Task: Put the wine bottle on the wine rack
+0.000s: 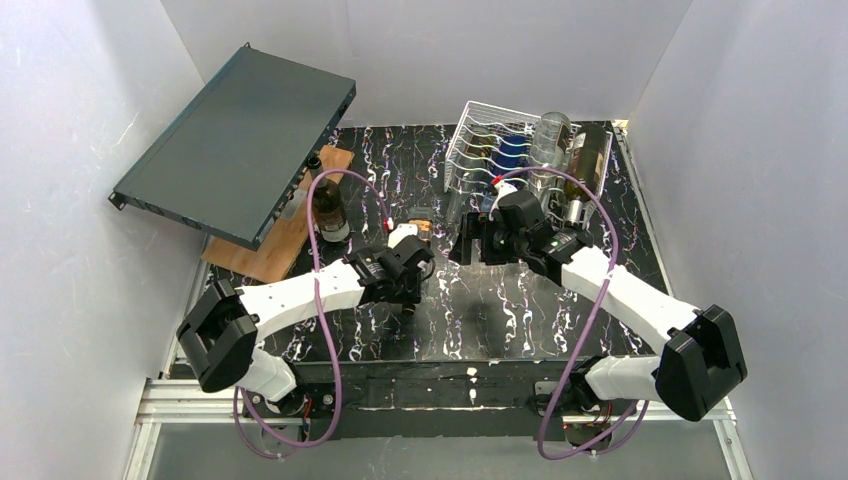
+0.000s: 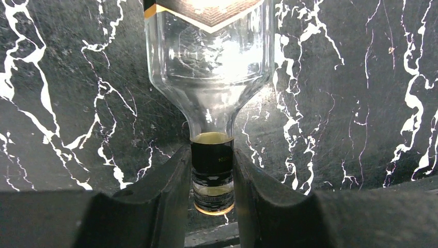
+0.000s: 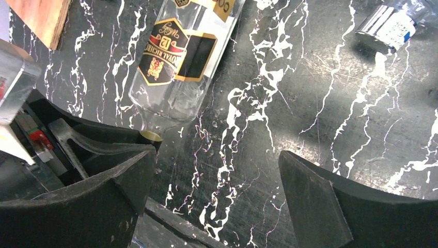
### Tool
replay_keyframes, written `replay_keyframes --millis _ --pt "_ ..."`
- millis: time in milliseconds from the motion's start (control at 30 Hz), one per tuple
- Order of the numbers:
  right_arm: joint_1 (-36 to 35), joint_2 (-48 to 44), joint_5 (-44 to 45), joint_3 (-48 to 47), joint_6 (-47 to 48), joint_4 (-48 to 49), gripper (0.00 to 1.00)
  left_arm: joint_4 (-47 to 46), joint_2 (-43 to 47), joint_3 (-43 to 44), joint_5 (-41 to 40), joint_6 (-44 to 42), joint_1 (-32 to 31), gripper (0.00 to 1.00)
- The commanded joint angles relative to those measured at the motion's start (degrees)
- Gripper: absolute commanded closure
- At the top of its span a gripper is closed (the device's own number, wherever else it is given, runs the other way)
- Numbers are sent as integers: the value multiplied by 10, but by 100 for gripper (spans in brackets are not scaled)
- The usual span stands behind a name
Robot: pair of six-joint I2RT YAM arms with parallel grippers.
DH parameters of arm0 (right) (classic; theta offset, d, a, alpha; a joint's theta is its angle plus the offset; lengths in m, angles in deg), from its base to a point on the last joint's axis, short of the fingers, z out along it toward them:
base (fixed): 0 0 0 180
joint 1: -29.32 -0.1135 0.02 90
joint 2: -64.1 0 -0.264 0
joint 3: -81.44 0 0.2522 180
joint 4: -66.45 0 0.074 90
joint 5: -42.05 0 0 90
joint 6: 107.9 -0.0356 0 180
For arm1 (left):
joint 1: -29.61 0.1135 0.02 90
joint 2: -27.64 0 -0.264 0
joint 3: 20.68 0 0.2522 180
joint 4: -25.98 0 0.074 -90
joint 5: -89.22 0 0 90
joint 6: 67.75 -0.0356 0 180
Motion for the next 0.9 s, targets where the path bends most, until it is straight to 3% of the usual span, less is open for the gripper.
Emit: replay_keyframes --millis 0,67,100,200,433,633,733,800,867 --pt "5 10 9 -44 0 -9 2 -31 14 -2 32 11 -4 100" --pt "10 21 5 -50 -16 -11 2 -30 10 0 36 9 -4 100" --pt "15 26 6 -52 -23 -15 2 -30 10 -1 38 7 -4 95" --pt "28 42 4 -61 -31 -25 2 -31 12 -6 42 6 -4 69" --pt "29 61 -10 -63 -47 -19 2 -48 13 -16 72 -19 -4 39" --pt "19 52 32 -80 -43 -43 2 -41 98 -7 52 -98 -2 19" --pt "9 55 33 -84 -49 -34 2 -10 141 33 33 -154 8 14" --pt "3 67 33 -94 -49 -33 2 3 167 64 37 -201 18 2" --pt "-5 80 33 -105 -50 -37 2 16 191 101 30 -249 27 2"
